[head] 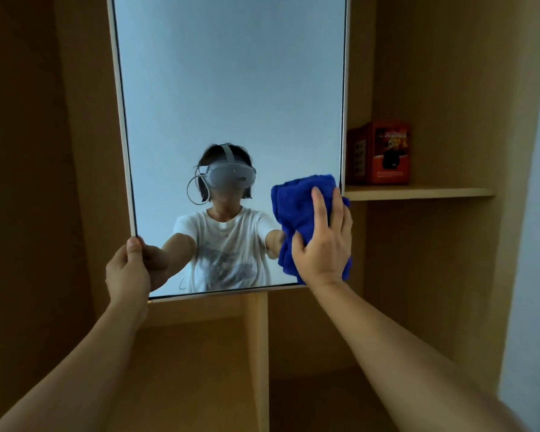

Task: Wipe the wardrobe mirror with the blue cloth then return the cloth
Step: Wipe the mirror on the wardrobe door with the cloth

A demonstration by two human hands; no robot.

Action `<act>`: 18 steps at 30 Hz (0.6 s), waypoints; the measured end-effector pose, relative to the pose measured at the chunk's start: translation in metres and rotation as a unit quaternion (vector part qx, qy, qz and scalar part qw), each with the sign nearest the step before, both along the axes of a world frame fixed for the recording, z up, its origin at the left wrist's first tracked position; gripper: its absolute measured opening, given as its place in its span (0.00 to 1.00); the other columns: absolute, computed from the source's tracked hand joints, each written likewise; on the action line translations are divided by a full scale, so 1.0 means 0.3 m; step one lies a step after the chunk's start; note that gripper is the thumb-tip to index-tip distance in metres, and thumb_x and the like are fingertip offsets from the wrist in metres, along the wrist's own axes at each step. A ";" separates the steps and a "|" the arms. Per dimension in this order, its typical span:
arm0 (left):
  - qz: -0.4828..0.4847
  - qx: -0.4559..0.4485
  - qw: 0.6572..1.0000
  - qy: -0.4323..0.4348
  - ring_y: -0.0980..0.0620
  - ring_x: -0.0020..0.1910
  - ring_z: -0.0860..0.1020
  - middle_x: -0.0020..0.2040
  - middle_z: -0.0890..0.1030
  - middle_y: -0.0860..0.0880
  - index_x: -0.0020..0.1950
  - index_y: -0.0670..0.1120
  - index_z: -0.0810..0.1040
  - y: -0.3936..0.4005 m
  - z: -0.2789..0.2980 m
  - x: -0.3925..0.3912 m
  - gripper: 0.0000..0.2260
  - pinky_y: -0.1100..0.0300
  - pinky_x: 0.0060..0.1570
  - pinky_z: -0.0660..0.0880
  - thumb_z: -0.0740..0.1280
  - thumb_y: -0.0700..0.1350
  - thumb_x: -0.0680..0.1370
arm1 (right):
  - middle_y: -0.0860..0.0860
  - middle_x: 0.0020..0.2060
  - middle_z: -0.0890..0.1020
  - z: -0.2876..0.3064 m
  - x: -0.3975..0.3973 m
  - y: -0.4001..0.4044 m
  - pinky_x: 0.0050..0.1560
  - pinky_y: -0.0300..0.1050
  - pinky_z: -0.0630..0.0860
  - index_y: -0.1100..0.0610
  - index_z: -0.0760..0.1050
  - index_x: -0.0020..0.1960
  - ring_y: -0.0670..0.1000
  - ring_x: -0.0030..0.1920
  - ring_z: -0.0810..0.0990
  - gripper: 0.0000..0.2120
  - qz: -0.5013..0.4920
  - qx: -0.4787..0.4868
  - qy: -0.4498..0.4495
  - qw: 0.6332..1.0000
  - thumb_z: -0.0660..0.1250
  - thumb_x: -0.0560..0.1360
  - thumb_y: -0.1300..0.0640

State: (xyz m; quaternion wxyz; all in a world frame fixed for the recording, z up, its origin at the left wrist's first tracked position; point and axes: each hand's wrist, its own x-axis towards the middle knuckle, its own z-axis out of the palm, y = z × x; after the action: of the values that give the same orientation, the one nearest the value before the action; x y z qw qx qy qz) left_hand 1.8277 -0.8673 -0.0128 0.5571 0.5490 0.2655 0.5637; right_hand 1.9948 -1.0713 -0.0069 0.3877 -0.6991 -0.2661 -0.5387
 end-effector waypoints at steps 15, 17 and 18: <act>-0.014 -0.017 1.000 -0.022 0.52 0.50 0.74 0.42 0.77 0.53 0.48 0.49 0.77 0.005 0.004 -0.003 0.13 0.58 0.50 0.68 0.56 0.53 0.81 | 0.56 0.76 0.57 0.441 0.002 0.023 0.64 0.56 0.71 0.49 0.57 0.76 0.61 0.70 0.63 0.34 -0.017 0.029 -0.011 0.999 0.66 0.72 0.55; -0.022 -0.023 0.999 -0.020 0.52 0.50 0.75 0.42 0.77 0.53 0.46 0.50 0.77 0.008 0.001 -0.006 0.13 0.59 0.49 0.67 0.56 0.54 0.81 | 0.57 0.75 0.58 0.381 -0.015 0.041 0.65 0.56 0.70 0.50 0.58 0.76 0.62 0.70 0.63 0.34 -0.014 0.014 -0.026 0.999 0.66 0.72 0.55; -0.028 -0.022 0.999 -0.018 0.52 0.49 0.74 0.42 0.77 0.53 0.47 0.50 0.77 0.007 0.000 -0.008 0.13 0.58 0.49 0.67 0.56 0.54 0.81 | 0.57 0.75 0.59 0.341 -0.025 0.052 0.66 0.56 0.69 0.51 0.58 0.76 0.63 0.70 0.64 0.34 -0.009 0.001 -0.034 0.999 0.66 0.72 0.54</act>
State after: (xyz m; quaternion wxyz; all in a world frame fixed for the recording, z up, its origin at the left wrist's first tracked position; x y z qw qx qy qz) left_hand 1.8252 -0.8652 -0.0129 0.5894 0.5333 0.2526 0.5518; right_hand 1.9873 -1.0555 0.0954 0.3744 -0.6826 -0.2717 -0.5658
